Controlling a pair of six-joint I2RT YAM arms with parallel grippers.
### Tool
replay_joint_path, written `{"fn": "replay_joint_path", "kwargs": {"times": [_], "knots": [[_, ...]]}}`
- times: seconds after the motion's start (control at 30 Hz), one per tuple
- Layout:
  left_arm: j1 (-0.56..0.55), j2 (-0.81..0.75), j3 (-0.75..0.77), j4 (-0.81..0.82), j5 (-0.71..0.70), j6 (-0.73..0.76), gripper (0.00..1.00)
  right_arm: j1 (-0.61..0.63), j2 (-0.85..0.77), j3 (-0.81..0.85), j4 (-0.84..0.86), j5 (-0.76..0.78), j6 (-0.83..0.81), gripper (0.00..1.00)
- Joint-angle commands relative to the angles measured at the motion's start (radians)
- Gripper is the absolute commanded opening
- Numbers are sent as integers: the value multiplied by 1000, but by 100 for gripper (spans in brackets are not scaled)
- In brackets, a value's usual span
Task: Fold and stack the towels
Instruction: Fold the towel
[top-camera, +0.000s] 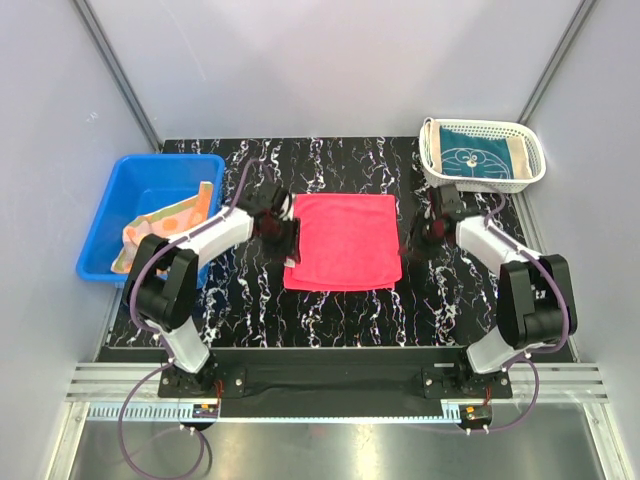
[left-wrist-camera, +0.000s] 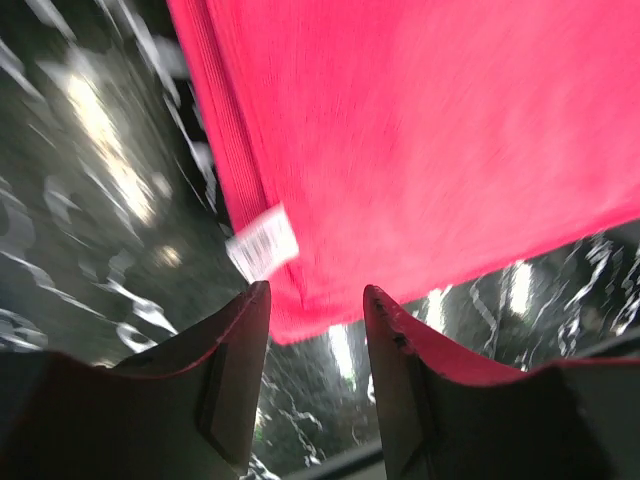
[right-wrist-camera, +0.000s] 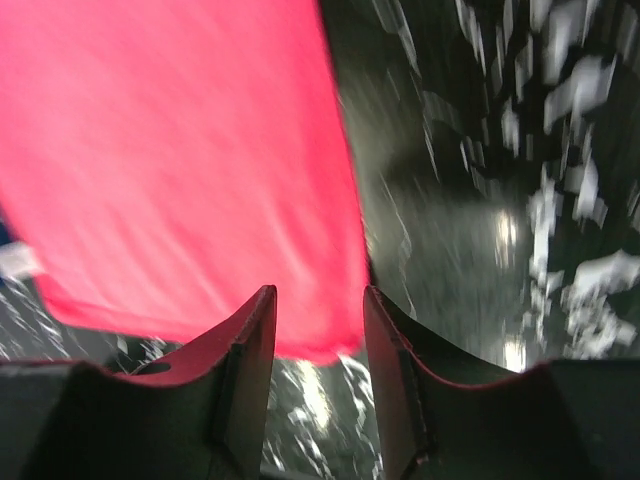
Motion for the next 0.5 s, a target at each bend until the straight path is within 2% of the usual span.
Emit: {"fn": "replay_joint_path", "kwargs": {"times": [0.0, 0.17, 0.47], "knots": [[-32, -32, -101, 131, 65, -100, 48, 13, -67, -131, 30, -53, 104, 46], [-66, -24, -162, 151, 14, -148, 49, 18, -113, -259, 124, -101, 160, 45], [-69, -23, -165, 115, -113, -179, 49, 18, -92, -277, 182, -104, 175, 44]]}}
